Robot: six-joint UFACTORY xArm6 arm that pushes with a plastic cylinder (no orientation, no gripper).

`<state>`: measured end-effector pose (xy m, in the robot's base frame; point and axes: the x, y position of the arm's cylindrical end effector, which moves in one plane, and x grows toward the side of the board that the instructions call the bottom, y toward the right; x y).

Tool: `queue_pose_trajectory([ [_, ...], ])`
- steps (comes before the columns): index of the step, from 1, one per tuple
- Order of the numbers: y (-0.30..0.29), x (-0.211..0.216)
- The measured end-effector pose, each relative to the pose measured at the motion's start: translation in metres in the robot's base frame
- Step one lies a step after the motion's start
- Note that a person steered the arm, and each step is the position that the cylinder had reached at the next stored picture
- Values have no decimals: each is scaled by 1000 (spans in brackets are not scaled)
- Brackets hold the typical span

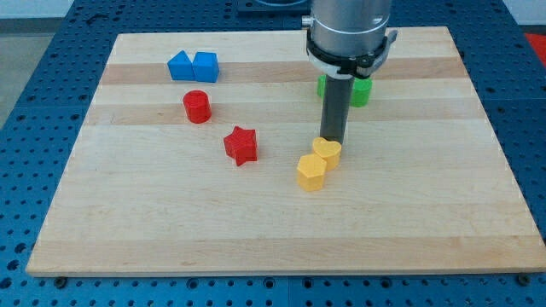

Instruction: Push the red star closer to the red circle

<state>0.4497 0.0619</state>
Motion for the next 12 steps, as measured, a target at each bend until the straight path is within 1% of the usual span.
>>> queue_pose_trajectory([
  [2, -2, 3],
  [3, -29, -10],
  [4, -66, -15],
  [5, -81, -10],
  [7, -83, 16],
  [9, -108, 19],
  [10, -109, 26],
  [12, -131, 27],
])
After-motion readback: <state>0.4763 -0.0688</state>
